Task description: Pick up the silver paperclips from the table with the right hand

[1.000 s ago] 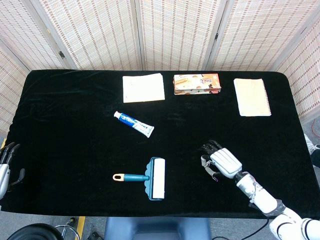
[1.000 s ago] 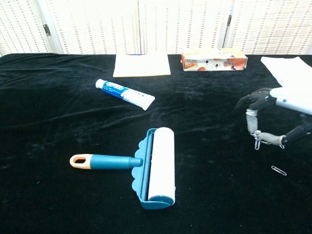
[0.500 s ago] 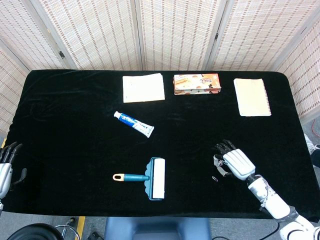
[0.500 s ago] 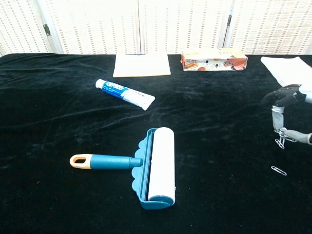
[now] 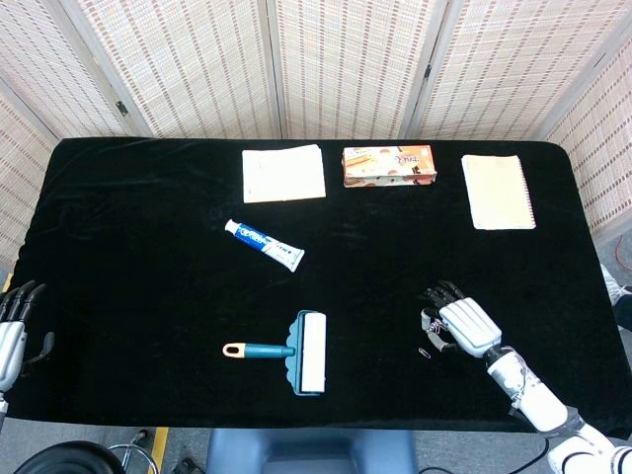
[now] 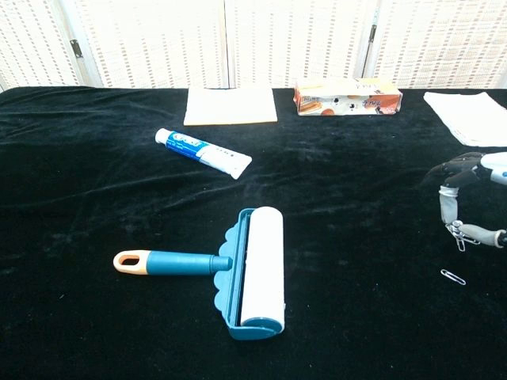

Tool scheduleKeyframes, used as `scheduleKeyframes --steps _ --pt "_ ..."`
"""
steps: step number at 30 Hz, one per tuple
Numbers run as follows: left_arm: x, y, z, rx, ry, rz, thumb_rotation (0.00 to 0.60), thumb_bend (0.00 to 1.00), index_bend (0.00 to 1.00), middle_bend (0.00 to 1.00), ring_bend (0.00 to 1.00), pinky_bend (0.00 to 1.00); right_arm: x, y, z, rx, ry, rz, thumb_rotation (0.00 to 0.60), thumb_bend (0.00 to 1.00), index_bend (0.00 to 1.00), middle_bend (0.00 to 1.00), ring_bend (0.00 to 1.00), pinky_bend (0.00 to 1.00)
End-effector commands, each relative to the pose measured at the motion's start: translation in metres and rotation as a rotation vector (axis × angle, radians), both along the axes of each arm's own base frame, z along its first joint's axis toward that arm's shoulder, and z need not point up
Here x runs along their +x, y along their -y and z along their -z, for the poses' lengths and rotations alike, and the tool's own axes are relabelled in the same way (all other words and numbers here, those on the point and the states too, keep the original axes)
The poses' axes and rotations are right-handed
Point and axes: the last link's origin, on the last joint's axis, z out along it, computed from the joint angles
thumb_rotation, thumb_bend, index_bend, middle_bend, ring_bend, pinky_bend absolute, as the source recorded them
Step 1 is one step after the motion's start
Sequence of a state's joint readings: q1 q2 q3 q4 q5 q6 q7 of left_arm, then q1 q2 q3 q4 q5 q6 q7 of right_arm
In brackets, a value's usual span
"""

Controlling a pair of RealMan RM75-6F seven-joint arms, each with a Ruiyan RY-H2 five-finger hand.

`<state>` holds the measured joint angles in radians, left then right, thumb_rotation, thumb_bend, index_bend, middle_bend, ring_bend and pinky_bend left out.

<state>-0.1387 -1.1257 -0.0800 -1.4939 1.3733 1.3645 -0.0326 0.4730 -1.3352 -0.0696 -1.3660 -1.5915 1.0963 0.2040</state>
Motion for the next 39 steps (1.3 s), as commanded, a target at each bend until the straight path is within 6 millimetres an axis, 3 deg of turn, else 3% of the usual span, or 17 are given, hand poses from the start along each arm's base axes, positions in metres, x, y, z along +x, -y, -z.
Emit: scheduleKeyframes --steps 1,13,26,39 --pt "0.000 -0.001 0.000 0.000 0.000 -0.002 0.600 0.56 0.03 0.06 0.07 0.00 -0.001 0.001 0.002 0.006 0.000 0.003 0.600 0.68 1.00 0.21 0.12 0.00" --pt "0.000 -0.001 0.001 -0.002 -0.002 -0.001 0.600 0.56 0.03 0.06 0.07 0.00 -0.003 0.001 0.000 -0.003 0.003 0.006 0.600 0.68 1.00 0.21 0.12 0.00" --pt "0.000 0.000 0.000 -0.001 -0.002 0.003 0.600 0.56 0.03 0.06 0.07 0.00 0.006 0.003 -0.019 -0.081 0.010 -0.035 0.600 0.68 1.00 0.21 0.12 0.00" --pt "0.000 -0.002 0.001 -0.007 -0.004 -0.001 0.600 0.56 0.03 0.06 0.07 0.00 0.011 0.053 -0.025 -0.249 -0.179 -0.080 0.600 0.68 1.00 0.21 0.12 0.00"
